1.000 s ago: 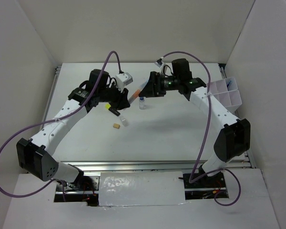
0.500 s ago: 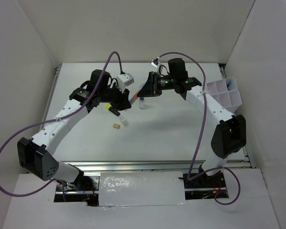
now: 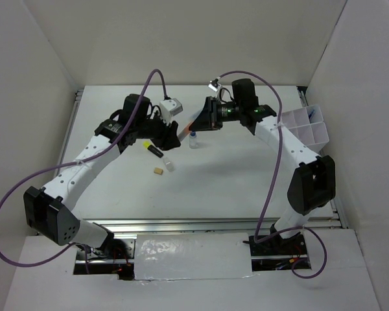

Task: Sort the stationery into containers
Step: Pass the stationery from the left arm to the right, then place the stationery into the container

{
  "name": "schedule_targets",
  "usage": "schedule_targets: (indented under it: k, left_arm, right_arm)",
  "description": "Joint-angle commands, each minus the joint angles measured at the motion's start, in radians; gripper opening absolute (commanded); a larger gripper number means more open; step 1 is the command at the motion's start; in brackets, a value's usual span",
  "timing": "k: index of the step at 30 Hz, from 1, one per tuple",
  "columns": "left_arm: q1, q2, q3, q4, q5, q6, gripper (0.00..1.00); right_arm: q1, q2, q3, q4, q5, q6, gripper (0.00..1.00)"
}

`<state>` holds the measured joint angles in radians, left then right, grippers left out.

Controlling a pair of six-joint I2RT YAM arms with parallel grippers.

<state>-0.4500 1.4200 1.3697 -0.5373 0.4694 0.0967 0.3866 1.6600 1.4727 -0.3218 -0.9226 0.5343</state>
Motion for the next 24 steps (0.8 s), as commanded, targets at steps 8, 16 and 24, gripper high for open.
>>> schedule_targets:
  k: [8,16,24]
  left_arm:
    - [0.023,-0.056,0.005,0.036,-0.084,-0.063,0.99]
    - [0.093,-0.064,0.020,0.057,-0.127,-0.074,0.99]
    - [0.112,-0.035,0.029,0.071,-0.170,-0.064,0.99]
  right_arm:
    - [-0.192,-0.089,0.031,-0.117,0.060,-0.180,0.00]
    - [-0.578,-0.177,0.073,-0.255,0.490,-0.514,0.00]
    - [-0.726,-0.016,0.260,-0.273,0.809,-0.665,0.00]
